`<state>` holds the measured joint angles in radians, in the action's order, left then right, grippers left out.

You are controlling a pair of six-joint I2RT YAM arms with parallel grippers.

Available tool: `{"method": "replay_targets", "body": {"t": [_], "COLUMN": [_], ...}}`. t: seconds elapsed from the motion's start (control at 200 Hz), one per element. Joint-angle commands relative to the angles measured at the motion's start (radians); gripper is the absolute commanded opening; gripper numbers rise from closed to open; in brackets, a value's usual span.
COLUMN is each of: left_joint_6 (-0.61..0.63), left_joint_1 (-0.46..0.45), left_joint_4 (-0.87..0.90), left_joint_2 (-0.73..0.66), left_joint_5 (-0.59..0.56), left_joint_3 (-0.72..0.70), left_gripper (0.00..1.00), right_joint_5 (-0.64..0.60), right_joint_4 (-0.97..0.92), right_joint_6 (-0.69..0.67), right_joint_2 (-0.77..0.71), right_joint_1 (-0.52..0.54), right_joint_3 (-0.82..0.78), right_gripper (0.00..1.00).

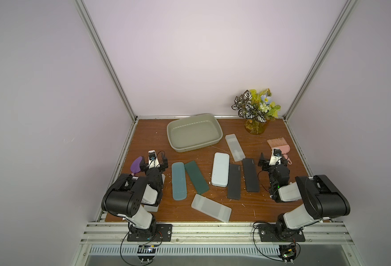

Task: Put the pencil case into the storage box
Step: Move the storage box to the center of the board.

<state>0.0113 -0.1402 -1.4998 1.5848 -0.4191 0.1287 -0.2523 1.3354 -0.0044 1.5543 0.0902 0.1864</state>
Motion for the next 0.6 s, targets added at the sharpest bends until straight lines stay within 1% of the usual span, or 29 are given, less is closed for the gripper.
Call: {"method": "replay_targets", "body": {"t": [0.0,0.305,0.365,0.485,0.596], "left_joint_6": [-0.005,-0.004,-0.016,-0.046,-0.050], "left_joint_1": [0.013,0.016,0.031,0.076,0.080], "left_joint_4": [-0.001,0.001,0.033,0.111,0.119], "left_joint_2": [-0.004,-0.005,-0.007,-0.020,-0.023], "left_joint_5": [0.009,0.013,0.032,0.119,0.126], "left_joint_3": [0.010,0.010,0.023,0.051,0.053], "left_gripper": [0.98,0.98,0.98,0.98,0.98], "right_joint_5": [0.016,0.016,0.016,0.048,0.050], "right_joint_4": [0.035,0.034,0.035,0.004,0.008], "right_joint_6": [-0.011,-0.011,-0.010,0.000,0.001], "right_joint_2": [-0.007,-0.007,-0.007,-0.008,-0.008], "right_joint_1": [0.004,0.004,0.004,-0.012,-0.012], "right_joint_3": [0.008,0.008,0.008,0.024,0.020], "right_gripper": [1.00,1.00,1.00,0.99,0.99]}}
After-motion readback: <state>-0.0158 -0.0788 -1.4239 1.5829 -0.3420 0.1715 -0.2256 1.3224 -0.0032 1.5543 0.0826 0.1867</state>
